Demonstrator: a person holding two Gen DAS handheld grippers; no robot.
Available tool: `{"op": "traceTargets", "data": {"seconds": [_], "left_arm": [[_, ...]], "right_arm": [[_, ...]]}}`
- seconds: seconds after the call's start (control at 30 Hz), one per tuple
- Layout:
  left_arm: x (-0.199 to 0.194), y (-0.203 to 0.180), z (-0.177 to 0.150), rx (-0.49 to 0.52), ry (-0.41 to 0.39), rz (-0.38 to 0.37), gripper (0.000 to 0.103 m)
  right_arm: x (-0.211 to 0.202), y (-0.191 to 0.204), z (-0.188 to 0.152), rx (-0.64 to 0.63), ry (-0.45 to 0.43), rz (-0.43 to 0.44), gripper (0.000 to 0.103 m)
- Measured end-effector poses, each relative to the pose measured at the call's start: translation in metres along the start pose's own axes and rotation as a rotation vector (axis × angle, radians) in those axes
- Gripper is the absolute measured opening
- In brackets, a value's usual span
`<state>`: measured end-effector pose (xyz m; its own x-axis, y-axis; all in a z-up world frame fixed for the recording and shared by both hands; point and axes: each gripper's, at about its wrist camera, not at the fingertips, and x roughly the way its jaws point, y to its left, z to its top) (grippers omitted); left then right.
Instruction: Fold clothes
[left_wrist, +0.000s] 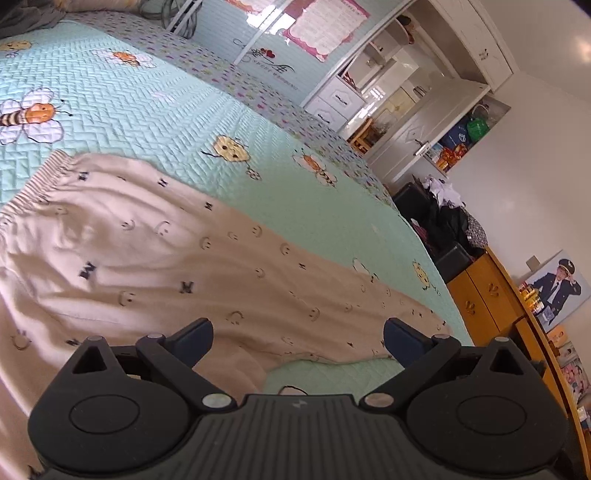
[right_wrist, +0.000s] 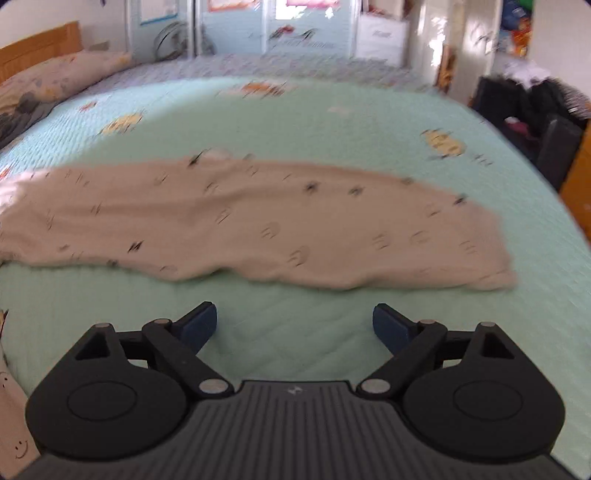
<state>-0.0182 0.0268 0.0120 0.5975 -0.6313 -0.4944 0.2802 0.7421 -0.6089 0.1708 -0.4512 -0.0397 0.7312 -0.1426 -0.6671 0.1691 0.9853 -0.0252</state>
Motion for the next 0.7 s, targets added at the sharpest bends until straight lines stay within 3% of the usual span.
{"op": "traceTargets", "data": {"seconds": [0.07, 0.17, 0.23, 0.4, 0.5, 0.57, 0.63, 0.67, 0.7], "left_arm": [[-0.004, -0.011, -0.003, 0.035, -0.001, -0.011, 0.099], [-0.012, -0.016, -0.007, 0.062, -0.006, 0.004, 0.099], [-0.012, -0.009, -0.008, 0.039, 0.002, 0.026, 0.099], [-0.005, -0.005, -0.008, 0.006, 0.025, 0.030, 0.099], [-0.004, -0.013, -0.011, 0.027, 0.033, 0.015, 0.099], [-0.004, -0.017, -0.013, 0.038, 0.038, 0.014, 0.099], [-0.004, -0.016, -0.013, 0.035, 0.041, 0.024, 0.099], [-0.005, -0.015, -0.013, 0.034, 0.041, 0.030, 0.099], [-0.007, -0.015, -0.012, 0.035, 0.038, 0.036, 0.099]], "right_arm": [[-0.003, -0.012, 0.016, 0.053, -0.052, -0.039, 0.093], [0.019, -0.049, 0.034, 0.256, 0.040, -0.052, 0.093], [0.019, -0.077, 0.011, 0.462, 0.089, -0.025, 0.091], [-0.005, -0.120, -0.063, 1.054, -0.108, 0.284, 0.090], [0.004, -0.133, -0.074, 1.229, -0.191, 0.333, 0.090], [0.011, -0.134, -0.069, 1.259, -0.212, 0.332, 0.089], [0.019, -0.130, -0.061, 1.230, -0.207, 0.316, 0.065], [0.028, -0.127, -0.057, 1.202, -0.159, 0.308, 0.023], [0.036, -0.125, -0.057, 1.184, -0.091, 0.257, 0.003]]}}
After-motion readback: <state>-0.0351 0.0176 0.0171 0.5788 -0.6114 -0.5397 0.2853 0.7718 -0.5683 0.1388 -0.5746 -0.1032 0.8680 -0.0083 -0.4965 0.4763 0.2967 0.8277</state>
